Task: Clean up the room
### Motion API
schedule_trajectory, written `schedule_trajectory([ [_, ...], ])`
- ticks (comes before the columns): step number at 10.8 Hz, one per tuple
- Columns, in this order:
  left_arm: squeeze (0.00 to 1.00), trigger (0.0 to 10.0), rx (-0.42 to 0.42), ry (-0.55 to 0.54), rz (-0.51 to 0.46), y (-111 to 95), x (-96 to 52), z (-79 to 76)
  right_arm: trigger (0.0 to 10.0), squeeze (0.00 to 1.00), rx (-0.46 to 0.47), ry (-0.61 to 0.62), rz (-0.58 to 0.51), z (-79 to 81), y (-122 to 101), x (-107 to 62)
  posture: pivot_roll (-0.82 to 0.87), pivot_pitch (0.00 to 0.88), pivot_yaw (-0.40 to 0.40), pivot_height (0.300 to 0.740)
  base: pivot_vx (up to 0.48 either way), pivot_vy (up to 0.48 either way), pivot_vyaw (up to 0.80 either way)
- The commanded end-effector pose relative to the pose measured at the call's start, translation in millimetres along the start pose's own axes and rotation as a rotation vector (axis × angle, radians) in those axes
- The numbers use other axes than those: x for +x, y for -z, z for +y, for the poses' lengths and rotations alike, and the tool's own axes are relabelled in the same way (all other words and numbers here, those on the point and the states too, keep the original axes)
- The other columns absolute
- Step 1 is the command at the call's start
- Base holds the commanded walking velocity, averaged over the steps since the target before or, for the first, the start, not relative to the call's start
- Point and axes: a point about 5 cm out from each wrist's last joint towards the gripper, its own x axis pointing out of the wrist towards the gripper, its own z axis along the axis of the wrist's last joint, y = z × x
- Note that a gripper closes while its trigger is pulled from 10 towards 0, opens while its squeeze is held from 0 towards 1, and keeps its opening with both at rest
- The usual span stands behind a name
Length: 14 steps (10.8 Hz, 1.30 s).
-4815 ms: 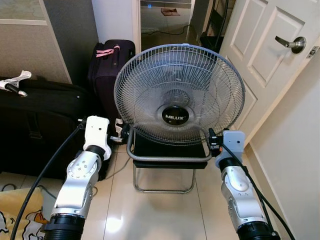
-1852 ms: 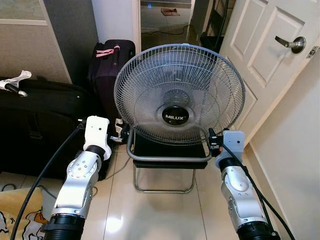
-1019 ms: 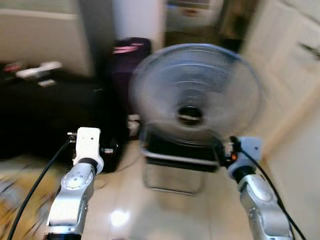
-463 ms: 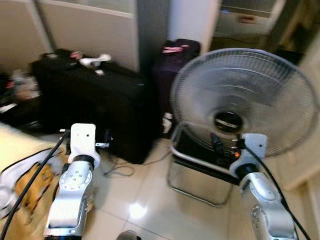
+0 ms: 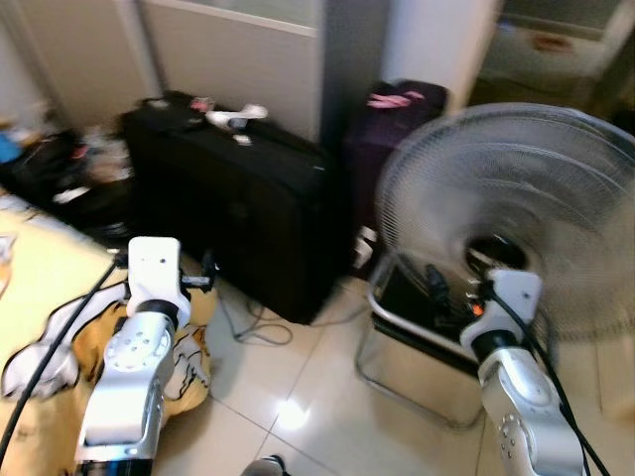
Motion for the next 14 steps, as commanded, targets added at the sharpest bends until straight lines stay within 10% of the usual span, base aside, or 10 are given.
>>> schedule_trajectory([
  [1, 0.00, 10.0, 0.006, 0.029, -0.021, -11.5, 4.2, -2.0, 10.0, 1.00, 0.013, 0.040, 0.008, 0.0, -1.0, 1.9, 0.06, 0.000, -0.017, 0.740, 0.000, 0.000, 0.71],
  [8, 0.00, 10.0, 0.001, 0.052, 0.012, -9.5, 7.4, -4.2, 10.0, 1.00, 0.009, 0.022, -0.004, -3.9, -11.4, 12.4, 0.05, 0.000, -0.030, 0.740, 0.000, 0.000, 0.79],
  [14, 0.00, 10.0, 0.009, 0.055, 0.008, -6.1, 9.3, -8.1, 10.0, 1.00, -0.235, 0.004, 0.063, 9.5, 1.8, 17.3, 0.02, 0.000, -0.011, 0.740, 0.000, 0.000, 0.78],
])
